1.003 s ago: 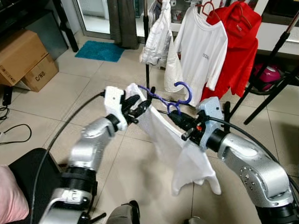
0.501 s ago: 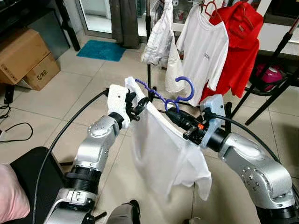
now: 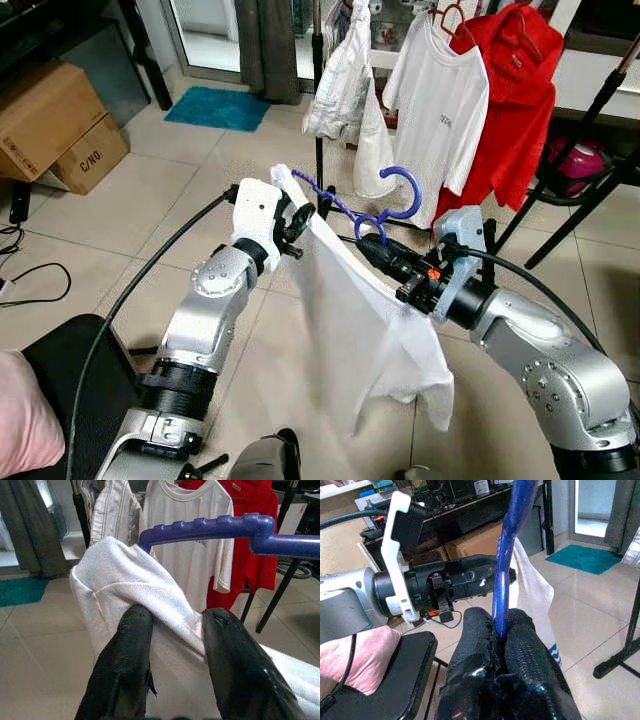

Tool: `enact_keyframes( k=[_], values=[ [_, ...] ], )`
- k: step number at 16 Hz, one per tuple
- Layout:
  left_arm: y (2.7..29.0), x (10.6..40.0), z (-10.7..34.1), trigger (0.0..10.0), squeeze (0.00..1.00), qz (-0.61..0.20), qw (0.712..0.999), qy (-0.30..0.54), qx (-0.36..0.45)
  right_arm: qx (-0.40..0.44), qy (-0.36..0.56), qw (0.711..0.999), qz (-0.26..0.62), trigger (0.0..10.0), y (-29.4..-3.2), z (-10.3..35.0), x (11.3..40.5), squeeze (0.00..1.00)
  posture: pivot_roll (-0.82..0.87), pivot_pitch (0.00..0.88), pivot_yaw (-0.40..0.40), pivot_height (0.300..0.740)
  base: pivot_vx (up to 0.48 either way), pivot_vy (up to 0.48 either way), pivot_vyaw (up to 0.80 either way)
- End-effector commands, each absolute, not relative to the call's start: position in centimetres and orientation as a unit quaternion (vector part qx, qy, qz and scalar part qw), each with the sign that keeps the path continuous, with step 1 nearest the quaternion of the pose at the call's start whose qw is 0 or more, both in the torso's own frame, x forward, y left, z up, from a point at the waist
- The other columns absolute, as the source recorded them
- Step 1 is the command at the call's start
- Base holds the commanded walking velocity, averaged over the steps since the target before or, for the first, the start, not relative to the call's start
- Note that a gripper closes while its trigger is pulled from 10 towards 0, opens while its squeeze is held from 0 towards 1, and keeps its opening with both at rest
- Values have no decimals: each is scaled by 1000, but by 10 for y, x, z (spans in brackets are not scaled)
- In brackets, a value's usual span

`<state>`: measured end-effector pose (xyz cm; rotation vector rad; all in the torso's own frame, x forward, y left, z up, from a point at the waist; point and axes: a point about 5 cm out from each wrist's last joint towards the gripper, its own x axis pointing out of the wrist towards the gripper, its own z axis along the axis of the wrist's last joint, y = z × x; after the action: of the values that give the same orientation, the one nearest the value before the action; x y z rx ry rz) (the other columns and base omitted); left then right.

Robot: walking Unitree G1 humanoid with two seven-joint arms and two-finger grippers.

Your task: Hang hanger

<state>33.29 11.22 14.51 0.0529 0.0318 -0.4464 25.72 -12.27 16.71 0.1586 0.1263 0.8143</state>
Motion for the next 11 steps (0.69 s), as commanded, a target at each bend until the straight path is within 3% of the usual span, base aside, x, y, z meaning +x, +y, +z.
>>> enact_keyframes(
  k=[1,6,11],
  values=[
    [113,333,143,0,0,-221,975,19,25,81,47,906,413,10000,-121,172,255,0,-68,85,80,740,0,0,0],
    [121,340,146,0,0,-213,977,21,22,78,47,904,418,10000,-121,173,253,0,-72,76,84,740,0,0,0],
    [119,340,155,0,0,-234,972,1,12,22,57,918,393,10000,-126,167,258,0,-73,81,84,740,0,0,0]
  ],
)
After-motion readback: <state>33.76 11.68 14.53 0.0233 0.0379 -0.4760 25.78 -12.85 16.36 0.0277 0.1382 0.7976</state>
